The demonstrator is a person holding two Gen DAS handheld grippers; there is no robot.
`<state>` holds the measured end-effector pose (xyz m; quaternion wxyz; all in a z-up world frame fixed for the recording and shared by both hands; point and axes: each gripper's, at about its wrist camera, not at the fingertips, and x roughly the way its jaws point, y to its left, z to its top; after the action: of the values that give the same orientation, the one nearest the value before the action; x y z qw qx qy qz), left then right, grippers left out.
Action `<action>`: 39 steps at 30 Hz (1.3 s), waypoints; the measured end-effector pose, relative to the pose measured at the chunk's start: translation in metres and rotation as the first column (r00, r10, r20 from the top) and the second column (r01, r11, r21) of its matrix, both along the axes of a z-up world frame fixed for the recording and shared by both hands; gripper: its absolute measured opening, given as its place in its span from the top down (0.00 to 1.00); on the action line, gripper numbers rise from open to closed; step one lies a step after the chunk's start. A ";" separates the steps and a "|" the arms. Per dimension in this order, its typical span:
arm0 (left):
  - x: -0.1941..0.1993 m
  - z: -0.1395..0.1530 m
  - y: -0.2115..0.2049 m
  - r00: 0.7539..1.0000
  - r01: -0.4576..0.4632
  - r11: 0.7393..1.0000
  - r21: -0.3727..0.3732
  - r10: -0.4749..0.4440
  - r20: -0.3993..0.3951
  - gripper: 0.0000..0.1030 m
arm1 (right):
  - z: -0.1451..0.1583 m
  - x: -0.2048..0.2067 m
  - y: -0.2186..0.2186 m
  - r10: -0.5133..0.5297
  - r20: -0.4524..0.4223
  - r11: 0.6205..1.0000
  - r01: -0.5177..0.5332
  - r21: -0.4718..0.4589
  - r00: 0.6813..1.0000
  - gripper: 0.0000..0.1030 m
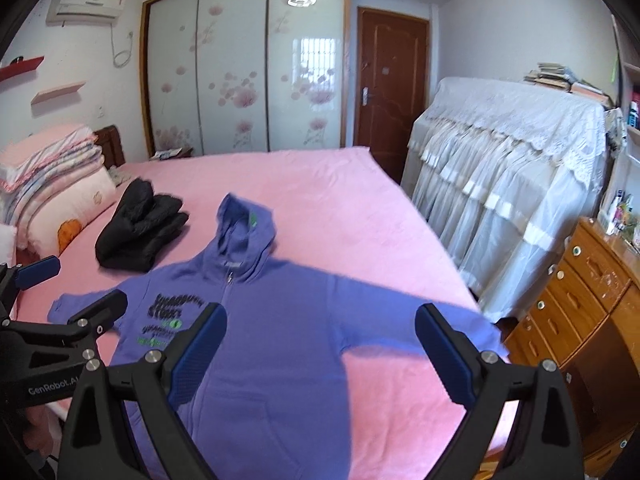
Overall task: Fold large clothes
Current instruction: 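Reach the right gripper to the sleeve cuff and close on it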
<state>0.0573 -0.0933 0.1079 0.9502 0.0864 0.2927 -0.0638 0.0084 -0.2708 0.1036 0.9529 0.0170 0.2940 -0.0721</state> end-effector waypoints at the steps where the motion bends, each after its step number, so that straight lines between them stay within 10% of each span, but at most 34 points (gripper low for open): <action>1: 0.004 0.005 -0.006 1.000 0.004 1.000 0.000 -0.004 0.014 0.00 | 0.005 0.000 -0.007 -0.011 0.016 1.000 0.012 -0.003 1.000 0.07; 16: 0.097 -0.030 -0.129 0.986 0.162 0.987 0.018 -0.161 -0.044 0.00 | -0.006 0.029 -0.134 -0.251 0.041 0.968 0.251 -0.003 0.967 0.07; 39: 0.174 -0.238 -0.302 0.949 0.237 0.971 0.044 -0.221 -0.226 0.00 | -0.226 0.053 -0.333 -0.459 -0.381 0.770 0.573 0.280 0.802 0.24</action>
<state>0.2309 -0.3957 -0.1304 0.8946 0.1458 0.3857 -0.1723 0.0617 -0.6034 -0.1228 0.8189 0.2723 0.4226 -0.2770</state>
